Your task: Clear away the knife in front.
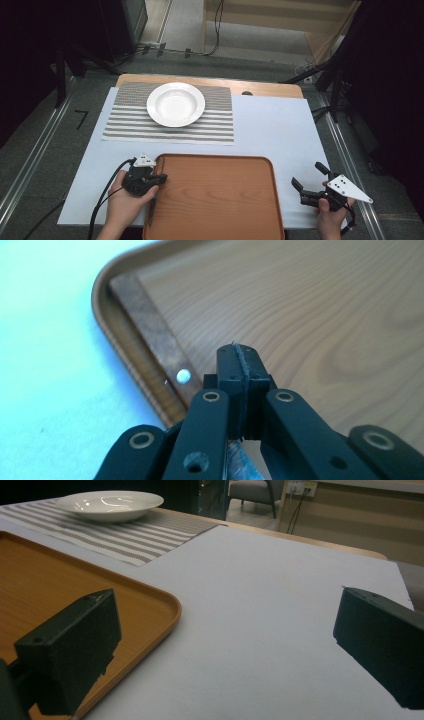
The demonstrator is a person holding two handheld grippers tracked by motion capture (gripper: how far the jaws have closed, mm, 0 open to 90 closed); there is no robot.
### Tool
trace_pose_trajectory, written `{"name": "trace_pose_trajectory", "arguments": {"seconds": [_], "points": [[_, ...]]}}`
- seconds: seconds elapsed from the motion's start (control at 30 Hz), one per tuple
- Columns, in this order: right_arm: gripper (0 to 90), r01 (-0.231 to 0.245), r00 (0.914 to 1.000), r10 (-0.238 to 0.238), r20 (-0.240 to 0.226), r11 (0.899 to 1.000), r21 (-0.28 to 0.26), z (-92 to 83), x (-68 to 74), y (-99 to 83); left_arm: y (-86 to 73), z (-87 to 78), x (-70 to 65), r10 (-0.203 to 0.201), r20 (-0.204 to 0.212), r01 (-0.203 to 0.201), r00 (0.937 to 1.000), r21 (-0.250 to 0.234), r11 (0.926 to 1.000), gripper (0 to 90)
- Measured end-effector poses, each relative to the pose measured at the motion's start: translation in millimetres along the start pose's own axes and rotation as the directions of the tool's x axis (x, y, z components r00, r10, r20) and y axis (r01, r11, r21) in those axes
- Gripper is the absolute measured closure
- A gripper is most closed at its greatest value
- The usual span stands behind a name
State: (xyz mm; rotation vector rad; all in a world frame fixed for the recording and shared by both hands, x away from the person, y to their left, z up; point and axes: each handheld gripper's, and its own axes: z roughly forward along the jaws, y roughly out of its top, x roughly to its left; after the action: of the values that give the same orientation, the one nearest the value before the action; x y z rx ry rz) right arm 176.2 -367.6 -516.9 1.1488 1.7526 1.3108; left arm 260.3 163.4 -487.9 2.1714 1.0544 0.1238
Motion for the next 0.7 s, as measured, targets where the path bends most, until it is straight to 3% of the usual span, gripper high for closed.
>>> {"name": "trace_pose_trajectory", "arguments": {"seconds": [0.07,0.23,0.33,0.43,0.53,0.57,0.63,0.7], "points": [[0.0,0.000,1.0000,0.000,0.000,1.000,0.000,-0.1,0.0,0.0,-0.6,-2.8,0.6,0.004,0.023,-0.003,0.9997,-0.045,0.9990,82.3],[0.0,0.001,1.0000,-0.001,0.001,1.000,0.000,0.0,0.0,0.0,0.3,-10.4,-0.1,0.031,0.030,-0.027,0.9991,-0.136,0.9903,64.0],[0.0,0.001,1.0000,-0.001,0.001,1.000,0.002,0.1,0.2,0.1,0.4,-14.5,-1.7,0.059,0.014,-0.056,0.9981,-0.188,0.9805,51.8],[0.0,0.002,1.0000,-0.002,0.002,1.000,0.002,0.1,0.1,0.0,0.2,-18.6,-0.6,0.059,0.018,-0.053,0.9981,-0.238,0.9699,39.3],[0.0,0.002,1.0000,-0.002,0.002,1.000,0.002,0.1,0.2,0.0,-0.2,-23.6,0.5,0.065,0.011,-0.059,0.9978,-0.276,0.9594,26.5],[0.0,0.002,1.0000,-0.002,0.002,1.000,0.002,0.1,0.2,0.0,-0.2,-25.0,0.8,0.064,0.010,-0.058,0.9979,-0.286,0.9565,26.5],[0.0,0.001,1.0000,-0.001,0.003,1.000,0.002,0.0,0.2,0.0,-0.2,-26.9,1.2,0.071,-0.005,-0.069,0.9975,-0.291,0.9543,15.2],[0.0,0.001,1.0000,-0.001,0.003,1.000,0.002,0.1,0.2,0.0,-1.0,-28.4,1.6,0.077,-0.023,-0.080,0.9968,-0.298,0.9512,10.1]]}}
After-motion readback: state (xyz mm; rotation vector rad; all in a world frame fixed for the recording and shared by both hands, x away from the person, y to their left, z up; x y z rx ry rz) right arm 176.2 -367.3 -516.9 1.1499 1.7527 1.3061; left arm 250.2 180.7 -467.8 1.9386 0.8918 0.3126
